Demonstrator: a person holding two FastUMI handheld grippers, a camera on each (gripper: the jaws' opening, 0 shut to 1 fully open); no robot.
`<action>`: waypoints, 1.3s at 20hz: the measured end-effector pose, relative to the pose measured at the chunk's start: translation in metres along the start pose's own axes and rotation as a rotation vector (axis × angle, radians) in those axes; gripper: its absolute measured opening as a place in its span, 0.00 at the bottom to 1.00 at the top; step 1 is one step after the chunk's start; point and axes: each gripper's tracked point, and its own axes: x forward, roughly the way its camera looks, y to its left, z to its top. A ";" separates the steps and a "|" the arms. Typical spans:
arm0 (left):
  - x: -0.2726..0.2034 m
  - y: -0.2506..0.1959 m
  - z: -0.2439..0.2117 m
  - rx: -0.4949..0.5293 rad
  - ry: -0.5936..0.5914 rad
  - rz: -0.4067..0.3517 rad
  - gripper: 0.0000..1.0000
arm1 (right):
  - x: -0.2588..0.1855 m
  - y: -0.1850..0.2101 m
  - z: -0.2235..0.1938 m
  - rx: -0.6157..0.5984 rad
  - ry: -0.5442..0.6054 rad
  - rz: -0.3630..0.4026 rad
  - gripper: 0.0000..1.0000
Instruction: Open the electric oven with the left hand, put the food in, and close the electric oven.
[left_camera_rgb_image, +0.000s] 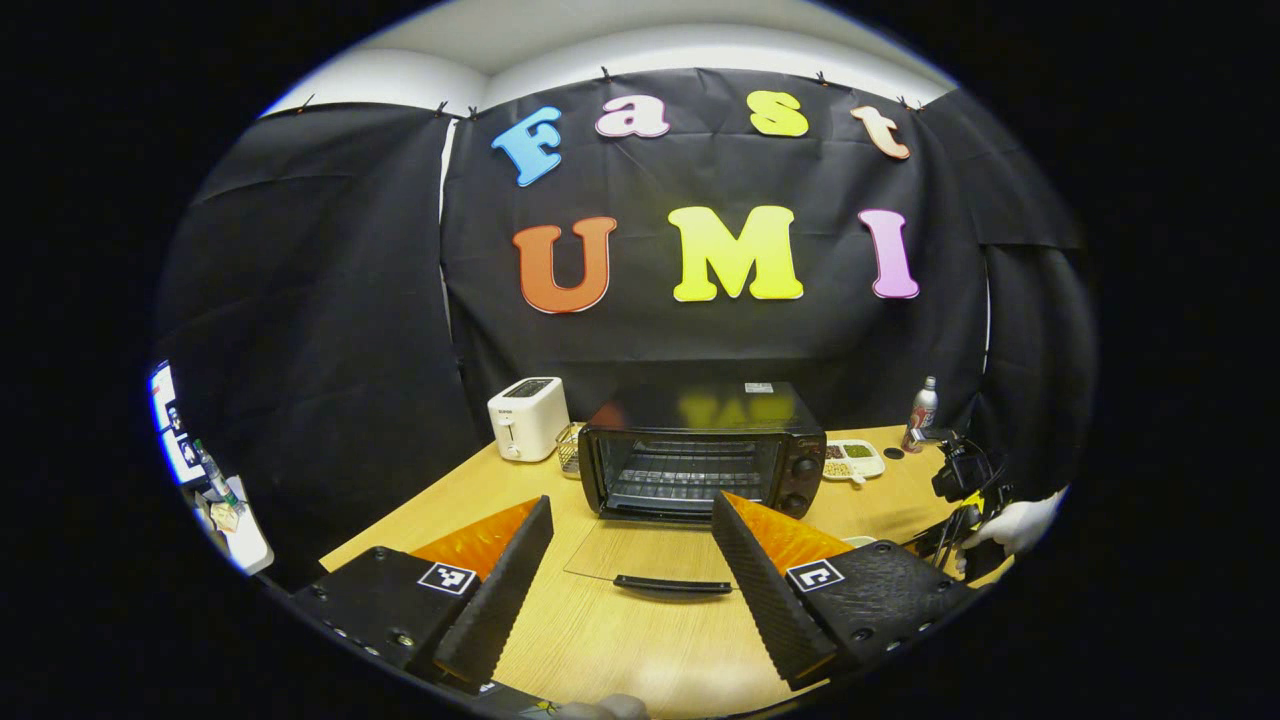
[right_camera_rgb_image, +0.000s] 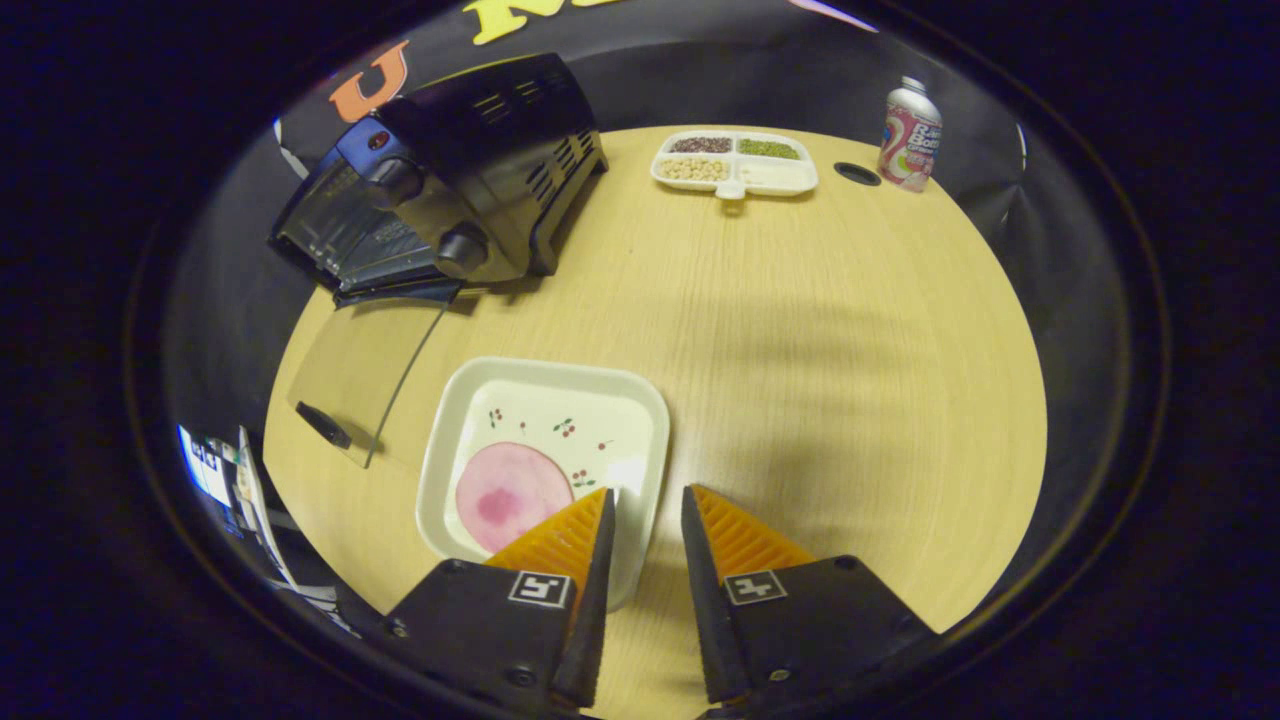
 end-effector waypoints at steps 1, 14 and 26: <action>0.001 0.006 -0.003 0.006 0.004 0.012 0.97 | 0.000 -0.002 -0.002 0.001 0.049 -0.029 0.32; 0.026 0.043 -0.023 -0.034 0.028 -0.023 0.97 | 0.003 0.000 0.006 0.162 0.230 0.074 0.01; 0.023 0.035 -0.015 -0.016 0.048 -0.097 0.97 | -0.026 0.019 -0.017 0.416 0.066 0.377 0.04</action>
